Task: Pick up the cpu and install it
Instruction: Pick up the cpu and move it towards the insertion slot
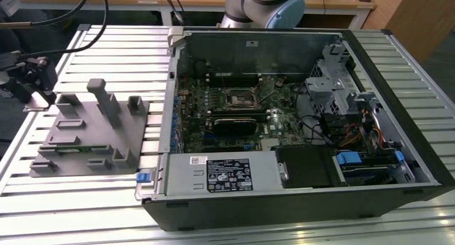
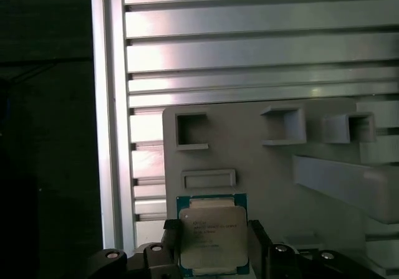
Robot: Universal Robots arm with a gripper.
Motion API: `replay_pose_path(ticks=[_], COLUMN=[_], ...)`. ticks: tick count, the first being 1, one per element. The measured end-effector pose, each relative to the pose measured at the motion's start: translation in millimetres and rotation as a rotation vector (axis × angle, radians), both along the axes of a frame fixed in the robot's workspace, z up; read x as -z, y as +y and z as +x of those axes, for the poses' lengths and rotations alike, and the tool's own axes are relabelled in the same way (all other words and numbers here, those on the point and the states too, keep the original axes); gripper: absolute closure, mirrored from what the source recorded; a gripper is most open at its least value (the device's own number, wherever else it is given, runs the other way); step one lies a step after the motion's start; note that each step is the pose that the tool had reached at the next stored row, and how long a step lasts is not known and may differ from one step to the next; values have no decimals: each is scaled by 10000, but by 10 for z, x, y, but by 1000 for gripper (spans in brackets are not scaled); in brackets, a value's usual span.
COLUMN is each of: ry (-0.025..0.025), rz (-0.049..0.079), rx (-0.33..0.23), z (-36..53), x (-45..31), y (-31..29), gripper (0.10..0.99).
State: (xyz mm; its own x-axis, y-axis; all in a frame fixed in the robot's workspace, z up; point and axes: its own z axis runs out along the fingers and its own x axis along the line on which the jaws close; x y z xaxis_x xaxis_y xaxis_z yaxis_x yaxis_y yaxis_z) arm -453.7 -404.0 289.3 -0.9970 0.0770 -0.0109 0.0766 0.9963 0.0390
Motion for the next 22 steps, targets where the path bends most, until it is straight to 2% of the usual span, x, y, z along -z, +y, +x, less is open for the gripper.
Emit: replay_pose_path(ticks=[10,22], ry=[-1,-2], rz=[1,1], rx=[0,0], z=[0,0], x=[-128,-352], y=[0,0], gripper=[561,561])
